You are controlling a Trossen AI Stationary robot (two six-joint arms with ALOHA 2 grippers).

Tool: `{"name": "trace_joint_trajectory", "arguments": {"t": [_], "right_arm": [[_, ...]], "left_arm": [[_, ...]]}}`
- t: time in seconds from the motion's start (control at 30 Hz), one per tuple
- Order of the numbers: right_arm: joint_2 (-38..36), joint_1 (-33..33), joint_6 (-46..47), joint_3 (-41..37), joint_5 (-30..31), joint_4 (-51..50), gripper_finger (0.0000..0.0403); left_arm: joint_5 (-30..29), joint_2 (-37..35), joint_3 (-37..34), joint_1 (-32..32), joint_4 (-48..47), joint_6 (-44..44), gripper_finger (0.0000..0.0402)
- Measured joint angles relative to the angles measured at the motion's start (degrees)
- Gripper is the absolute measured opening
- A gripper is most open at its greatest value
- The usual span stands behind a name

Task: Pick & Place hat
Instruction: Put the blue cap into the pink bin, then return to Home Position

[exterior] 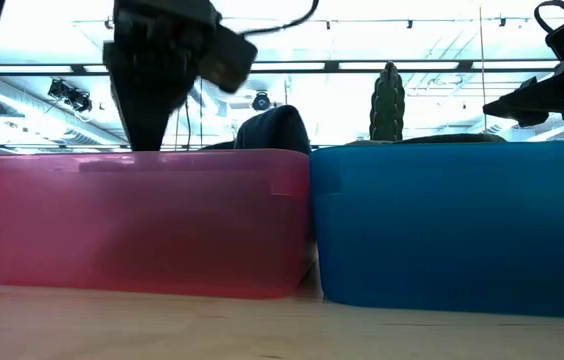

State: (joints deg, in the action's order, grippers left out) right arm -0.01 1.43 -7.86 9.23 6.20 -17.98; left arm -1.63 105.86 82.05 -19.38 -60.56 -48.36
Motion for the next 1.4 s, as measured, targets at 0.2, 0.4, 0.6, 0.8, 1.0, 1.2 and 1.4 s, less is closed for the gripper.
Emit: {"name": "trace_joint_trajectory", "arguments": {"t": [0.2,0.4,0.6,0.8,1.0,1.2,1.4], "right_arm": [[0.0,0.0,0.02,0.0,0.0,0.0,0.0187],[0.0,0.0,0.01,0.0,0.01,-0.01,0.0187],[0.0,0.0,0.02,0.0,0.0,0.0,0.0187],[0.0,0.0,0.0,0.0,0.02,0.0,0.0187],[0.0,0.0,0.01,0.0,0.0,-0.02,0.0187],[0.0,0.0,0.02,0.0,0.0,-0.02,0.0188],[0.0,0.0,0.0,0.0,0.02,-0.02,0.0187]], "left_arm": [[0.37,0.0,-1.95,0.2,1.97,-0.35,0.0002],[0.21,-0.01,-1.93,0.27,1.77,-0.11,0.0002],[-1.04,-0.54,-0.8,0.38,-0.2,-0.12,0.0008],[-1.18,-0.87,3.5,0.36,-4.16,7.92,0.0021],[-1.4,-0.87,4.63,0.31,2.03,10.25,0.0021],[-3.28,-0.87,4.63,2.58,9.86,17.31,0.0021],[-3.25,-0.87,4.63,5.52,20.57,19.07,0.0023]]}}
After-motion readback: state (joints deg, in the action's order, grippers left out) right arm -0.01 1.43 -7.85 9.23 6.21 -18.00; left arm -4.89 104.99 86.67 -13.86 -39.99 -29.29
